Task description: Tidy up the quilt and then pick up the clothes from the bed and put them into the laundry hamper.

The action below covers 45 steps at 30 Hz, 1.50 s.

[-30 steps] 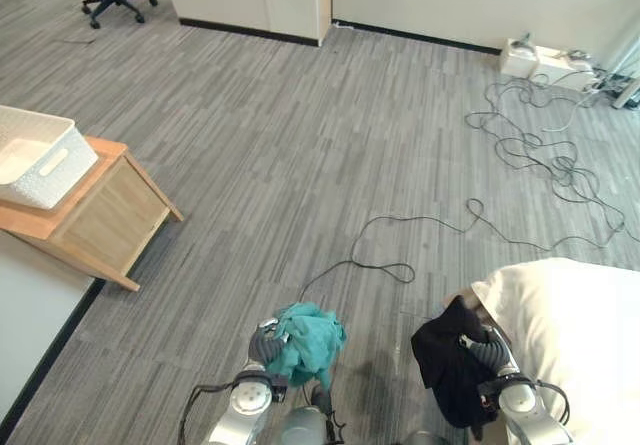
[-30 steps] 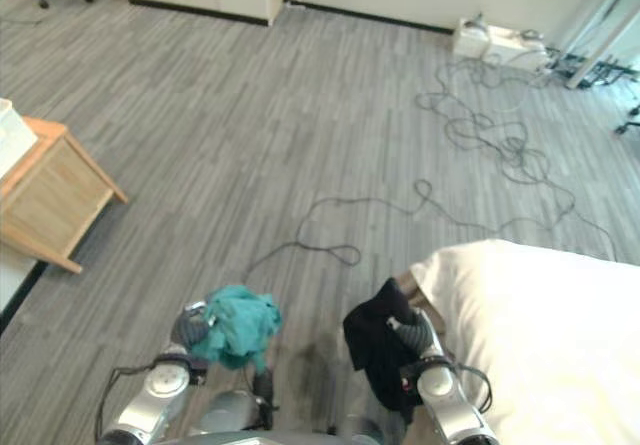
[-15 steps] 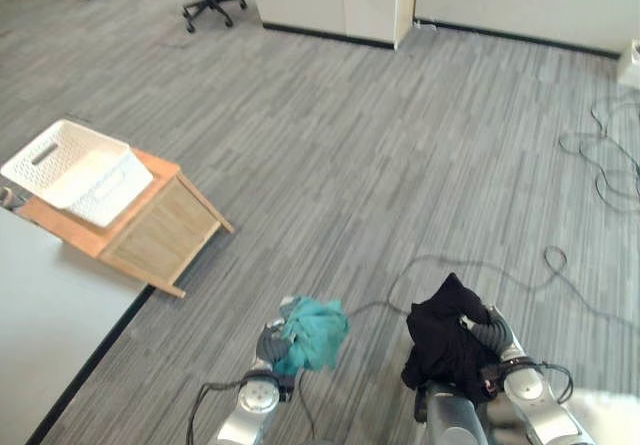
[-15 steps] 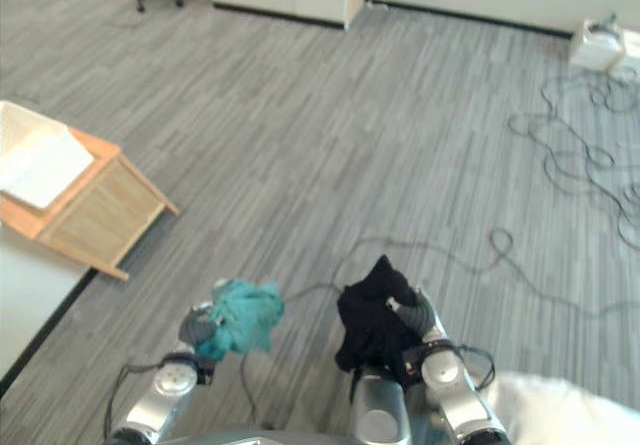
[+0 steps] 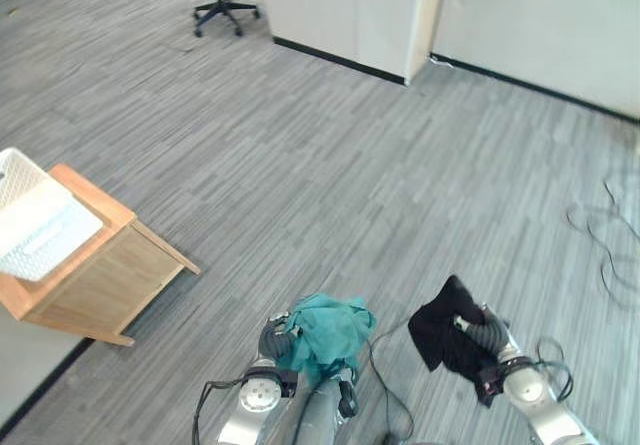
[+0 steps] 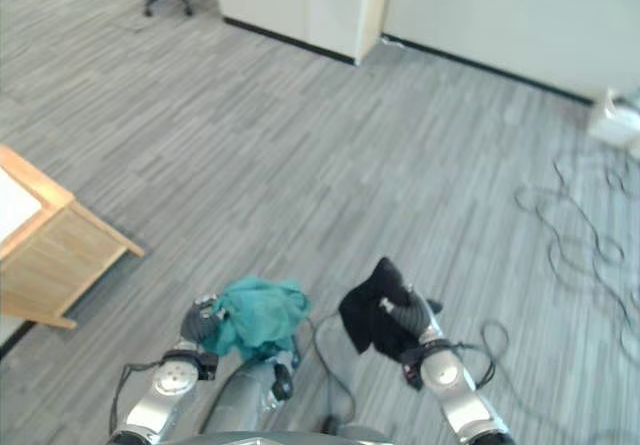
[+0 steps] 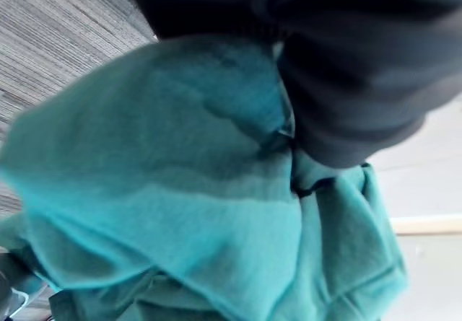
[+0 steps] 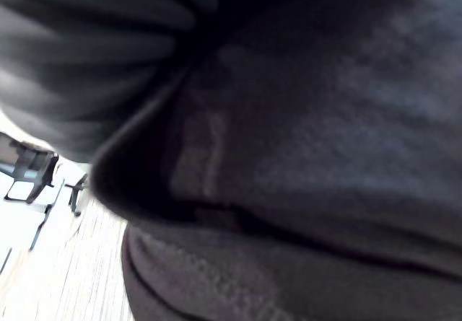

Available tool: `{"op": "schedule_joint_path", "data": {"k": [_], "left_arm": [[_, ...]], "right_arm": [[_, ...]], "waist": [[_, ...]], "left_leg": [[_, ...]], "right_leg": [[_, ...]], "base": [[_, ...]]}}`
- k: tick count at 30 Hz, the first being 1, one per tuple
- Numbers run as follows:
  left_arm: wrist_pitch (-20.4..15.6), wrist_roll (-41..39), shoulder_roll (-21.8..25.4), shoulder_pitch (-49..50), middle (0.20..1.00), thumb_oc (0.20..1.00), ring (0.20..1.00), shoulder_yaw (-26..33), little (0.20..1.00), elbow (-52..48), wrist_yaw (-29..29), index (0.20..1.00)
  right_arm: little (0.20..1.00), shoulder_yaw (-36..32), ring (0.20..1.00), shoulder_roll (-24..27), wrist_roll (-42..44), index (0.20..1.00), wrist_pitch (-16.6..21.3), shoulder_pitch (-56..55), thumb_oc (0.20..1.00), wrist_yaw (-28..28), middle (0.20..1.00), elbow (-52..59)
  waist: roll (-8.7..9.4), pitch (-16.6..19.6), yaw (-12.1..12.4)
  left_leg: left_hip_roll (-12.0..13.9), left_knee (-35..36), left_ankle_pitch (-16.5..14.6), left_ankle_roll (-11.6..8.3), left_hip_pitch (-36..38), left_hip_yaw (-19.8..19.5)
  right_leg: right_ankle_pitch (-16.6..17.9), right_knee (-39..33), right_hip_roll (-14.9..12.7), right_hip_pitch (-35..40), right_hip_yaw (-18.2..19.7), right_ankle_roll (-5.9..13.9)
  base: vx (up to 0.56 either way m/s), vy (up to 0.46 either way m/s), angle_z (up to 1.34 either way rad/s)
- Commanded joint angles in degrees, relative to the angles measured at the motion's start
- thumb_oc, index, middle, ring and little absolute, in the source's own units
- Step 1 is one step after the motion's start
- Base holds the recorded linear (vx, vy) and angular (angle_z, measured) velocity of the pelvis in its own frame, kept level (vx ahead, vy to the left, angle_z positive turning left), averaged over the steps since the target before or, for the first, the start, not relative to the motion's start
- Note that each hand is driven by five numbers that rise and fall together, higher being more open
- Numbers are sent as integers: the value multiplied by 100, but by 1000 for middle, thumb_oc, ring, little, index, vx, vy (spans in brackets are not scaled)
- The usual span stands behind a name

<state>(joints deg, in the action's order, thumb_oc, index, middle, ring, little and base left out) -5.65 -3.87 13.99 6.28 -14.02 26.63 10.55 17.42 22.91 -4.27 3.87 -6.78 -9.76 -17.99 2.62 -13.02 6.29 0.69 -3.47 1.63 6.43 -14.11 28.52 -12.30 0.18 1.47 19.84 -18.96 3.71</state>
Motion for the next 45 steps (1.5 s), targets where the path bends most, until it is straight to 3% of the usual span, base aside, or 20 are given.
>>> {"op": "schedule_joint_path", "data": {"k": [1,2,6,10,11,15,17,18,19,22,24,25,26,29,32,35,36,38,41,45], "left_arm": [[-198,10,340,-62,200,200,200,-151,200,-493,123,200],[-110,107,460,-97,200,200,200,-104,200,-504,173,200],[-106,152,562,-174,200,200,200,-73,200,-524,251,200],[-155,212,601,-182,200,200,200,-93,200,-544,189,200],[-182,278,599,-168,200,200,200,4,200,-464,169,200],[-224,336,635,-83,200,200,200,169,200,-279,156,200],[-239,299,623,11,200,200,200,241,200,-91,113,200],[-220,125,532,142,200,200,200,300,200,-125,116,200],[-198,-78,480,127,200,200,200,316,200,-190,98,200],[-158,-166,493,105,200,200,200,347,200,-282,75,200],[-221,-278,523,29,200,200,200,371,200,-359,21,200],[-273,-229,533,23,200,200,200,379,200,-412,-11,200],[-273,-229,535,23,200,200,200,381,200,-413,-11,200],[-230,-169,475,192,200,200,200,364,200,-524,-92,200],[-125,-62,459,308,200,200,200,410,200,-535,-169,200],[-79,-33,479,441,200,200,200,403,200,-375,-201,200],[-15,21,526,374,200,200,200,401,200,-250,-199,200],[17,71,633,311,200,200,200,430,200,-252,-120,200],[32,84,722,234,200,200,200,428,200,-198,-81,200],[-57,186,851,229,200,200,200,422,200,-326,-72,200]], "right_arm": [[200,-466,200,-116,7,200,270,272,200,-84,200,332],[200,-462,200,-189,0,200,277,277,200,-103,200,341],[200,-541,200,-197,40,200,313,238,200,-139,200,368],[200,-653,200,-133,94,200,311,164,200,-131,200,365],[200,-685,200,-148,104,200,244,151,200,-140,200,383],[200,-689,200,-159,-45,200,175,55,200,-70,200,447],[200,-671,200,-67,-198,200,162,76,200,36,200,437],[200,-649,200,-41,-117,200,235,11,200,63,200,451],[200,-576,200,42,-5,200,291,89,200,51,200,480],[200,-487,200,142,98,200,292,317,200,-32,200,478],[200,-409,200,234,105,200,289,553,200,-8,200,433],[200,-366,200,274,88,200,289,678,200,34,200,407],[200,-366,200,272,88,200,290,679,200,34,200,406],[200,-337,200,259,-9,200,317,667,200,39,200,381],[200,-337,200,133,-55,200,283,690,200,24,200,309],[200,-184,200,-81,-190,200,275,707,200,124,200,288],[200,-115,200,-186,-223,200,274,764,200,163,200,251],[200,-67,200,-262,-204,200,269,817,200,138,200,297],[200,-72,200,-265,-164,200,284,731,200,128,200,343],[200,-84,200,-259,-18,200,273,586,200,97,200,382]], "waist": [[55,42,360],[-70,25,248],[-339,-51,-98],[-382,-91,-484],[-381,-101,-616],[-465,-111,-712],[-437,-53,-750],[-474,-39,-748],[-410,-149,-633],[-209,-271,-466],[-91,-337,-248],[-69,-260,-80],[-43,-249,-82],[-134,-63,1],[-117,26,60],[3,109,112],[-13,75,17],[-182,16,-127],[-254,0,-311],[-219,-67,-602]], "left_leg": [[-373,445,38,-288,720,-773],[-341,632,-88,-154,1268,-944],[-237,847,-326,-191,1976,-1703],[-151,847,-734,-558,2542,-2538],[1,847,-1024,-758,2825,-2844],[396,847,-1300,-951,3423,-3082],[598,430,-1217,-1075,3696,-3233],[868,-1122,-370,-1325,3185,-3189],[909,-2430,115,-1301,2434,-3116],[1043,-3709,71,-999,1484,-2698],[1028,-3542,-292,-960,1052,-2260],[734,-2720,-649,-892,766,-1749],[703,-2677,-617,-881,768,-1736],[463,-813,-499,-870,785,-687],[551,-178,-158,-854,788,412],[-123,288,-487,-304,1291,-137],[-159,477,-570,-190,1663,-235],[-21,796,-482,-157,2024,-473],[72,847,-497,-262,2147,-884],[148,847,-619,-596,2415,-1679]], "right_leg": [[1258,2032,-840,-441,500,1108],[1909,3324,-879,-1026,509,1129],[1410,3774,-855,-2087,553,835],[1142,1306,-1053,-2645,565,594],[1582,-179,-1273,-2958,773,758],[1899,-453,-1496,-3277,923,974],[2019,-112,-1455,-3166,1097,998],[2009,115,-1286,-2963,1306,805],[1934,71,-1258,-2730,1270,578],[1731,-206,-1177,-2173,1016,312],[1498,-443,-1115,-1645,806,243],[1248,-496,-1054,-1296,605,280],[1255,-498,-1083,-1313,606,286],[691,-395,-843,-878,295,373],[446,72,-663,-529,-192,473],[1004,1891,-965,-865,-324,1002],[1694,3042,-1182,-1174,-303,1129],[1718,3892,-1263,-1836,-35,1082],[1542,3714,-1349,-2249,27,904],[1345,1266,-1306,-2575,668,620]], "base": [[870,238,35],[844,226,98],[647,48,141],[736,-213,201],[807,-300,170],[798,-353,147],[812,-431,69],[532,-435,101],[521,-435,107],[422,-390,22],[627,-286,8],[400,-75,6],[621,-78,28],[541,2,64],[564,6,111],[623,160,95],[517,118,110],[463,12,119],[458,-127,151],[426,-296,146]]}}
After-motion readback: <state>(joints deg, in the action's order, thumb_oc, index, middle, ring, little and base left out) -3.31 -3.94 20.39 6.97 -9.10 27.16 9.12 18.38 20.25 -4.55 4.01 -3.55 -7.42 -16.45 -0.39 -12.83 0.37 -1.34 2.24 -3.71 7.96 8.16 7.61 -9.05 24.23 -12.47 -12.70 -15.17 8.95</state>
